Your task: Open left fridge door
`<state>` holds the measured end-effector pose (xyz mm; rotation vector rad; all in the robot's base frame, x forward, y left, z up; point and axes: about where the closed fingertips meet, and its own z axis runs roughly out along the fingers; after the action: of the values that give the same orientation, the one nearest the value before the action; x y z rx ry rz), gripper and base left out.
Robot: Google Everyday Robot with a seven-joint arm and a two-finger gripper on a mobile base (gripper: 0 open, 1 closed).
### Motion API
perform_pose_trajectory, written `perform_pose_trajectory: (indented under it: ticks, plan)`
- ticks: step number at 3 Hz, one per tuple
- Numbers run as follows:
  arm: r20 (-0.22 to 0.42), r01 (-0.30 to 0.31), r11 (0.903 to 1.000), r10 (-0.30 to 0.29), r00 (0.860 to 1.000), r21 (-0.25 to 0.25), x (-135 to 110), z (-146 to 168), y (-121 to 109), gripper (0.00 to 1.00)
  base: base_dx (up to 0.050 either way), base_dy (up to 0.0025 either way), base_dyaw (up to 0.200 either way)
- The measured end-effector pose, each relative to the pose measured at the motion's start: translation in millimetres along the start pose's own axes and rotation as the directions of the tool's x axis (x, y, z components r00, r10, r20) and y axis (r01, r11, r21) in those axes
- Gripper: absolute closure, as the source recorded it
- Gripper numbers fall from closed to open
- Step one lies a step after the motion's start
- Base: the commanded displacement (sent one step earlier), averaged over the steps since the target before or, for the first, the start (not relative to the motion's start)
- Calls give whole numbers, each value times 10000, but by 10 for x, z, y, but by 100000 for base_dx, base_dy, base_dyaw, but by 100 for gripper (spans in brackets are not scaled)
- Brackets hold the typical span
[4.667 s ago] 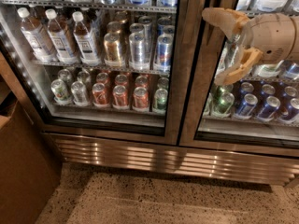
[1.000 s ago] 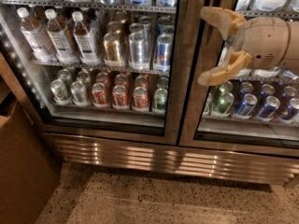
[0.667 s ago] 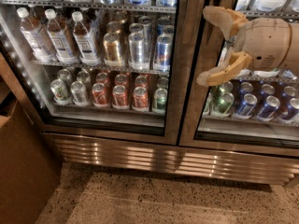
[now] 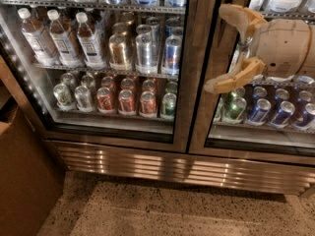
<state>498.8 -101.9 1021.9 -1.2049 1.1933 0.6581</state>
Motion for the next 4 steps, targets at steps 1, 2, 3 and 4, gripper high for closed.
perform_pose_trajectory:
  ticks: [1,2,3,4]
  plan:
    - [0,-2,10000,2,10000,-2,0,0,0,0,0,0,0]
    - [91,-415,9984,419,9991,-395,36,43,10,0,0,0,0]
    - [-160,-1037,9907,1027,9946,-884,190,122,46,0,0,0,0]
    - [-160,-1037,9907,1027,9946,-884,190,122,46,0,0,0,0]
